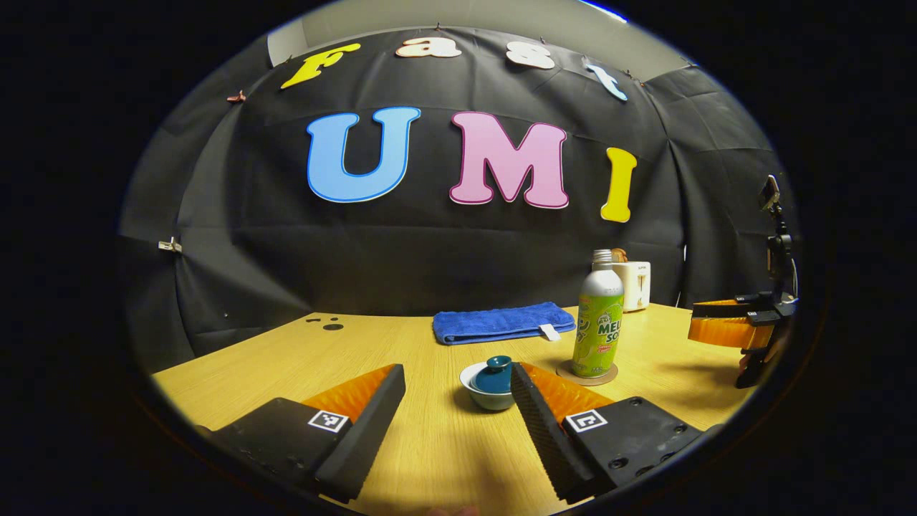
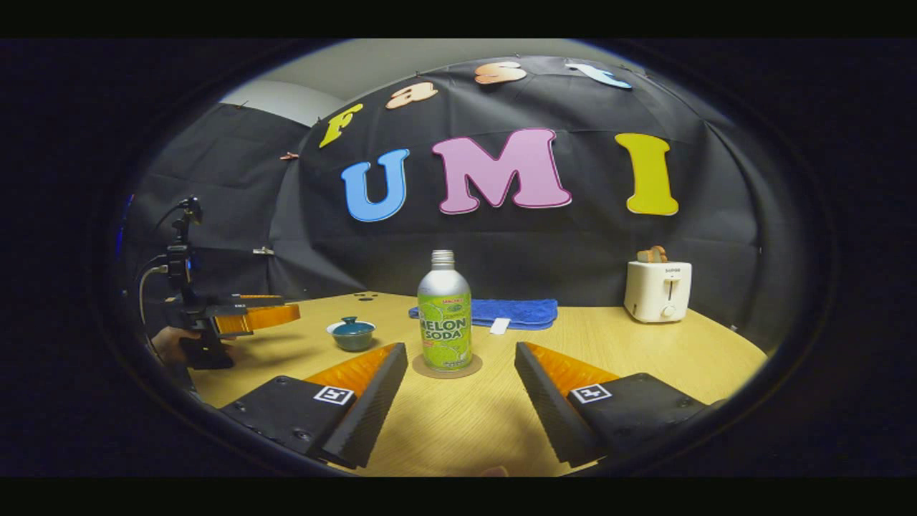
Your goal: Open the teacup lid with one hand, grasp the water bottle and pour water into the teacup with the other hand; after pouring, place the water bottle on the coaster and then close the teacup lid.
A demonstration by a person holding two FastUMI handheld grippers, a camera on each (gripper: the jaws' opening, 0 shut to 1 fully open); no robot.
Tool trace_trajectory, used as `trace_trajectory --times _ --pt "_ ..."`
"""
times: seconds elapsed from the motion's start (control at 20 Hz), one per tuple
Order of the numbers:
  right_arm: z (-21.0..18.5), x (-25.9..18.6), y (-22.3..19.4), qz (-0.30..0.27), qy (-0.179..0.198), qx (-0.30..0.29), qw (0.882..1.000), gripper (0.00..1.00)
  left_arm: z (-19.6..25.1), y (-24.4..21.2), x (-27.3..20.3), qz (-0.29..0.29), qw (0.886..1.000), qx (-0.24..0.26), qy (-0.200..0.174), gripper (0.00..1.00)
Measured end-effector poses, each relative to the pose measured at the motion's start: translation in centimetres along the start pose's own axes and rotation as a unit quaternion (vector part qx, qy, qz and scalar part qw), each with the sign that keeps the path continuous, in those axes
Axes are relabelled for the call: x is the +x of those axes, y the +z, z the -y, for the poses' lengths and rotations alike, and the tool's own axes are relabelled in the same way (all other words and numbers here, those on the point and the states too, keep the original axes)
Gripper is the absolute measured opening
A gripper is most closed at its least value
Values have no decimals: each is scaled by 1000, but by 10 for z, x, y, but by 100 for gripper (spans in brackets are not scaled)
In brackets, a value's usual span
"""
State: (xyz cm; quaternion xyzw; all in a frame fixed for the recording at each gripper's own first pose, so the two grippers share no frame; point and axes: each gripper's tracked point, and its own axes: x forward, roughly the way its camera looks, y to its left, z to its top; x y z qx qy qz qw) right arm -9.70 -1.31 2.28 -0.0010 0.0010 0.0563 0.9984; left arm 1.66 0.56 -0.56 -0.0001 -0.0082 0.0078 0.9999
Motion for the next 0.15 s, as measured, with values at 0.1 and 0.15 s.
trace_trajectory --times 0.1,0.15 --pt "0 0 0 0 0 0 1000 94 0 0 0 0 1000 0 0 94" --pt "0 0 0 0 0 0 1000 94 0 0 0 0 1000 0 0 94"
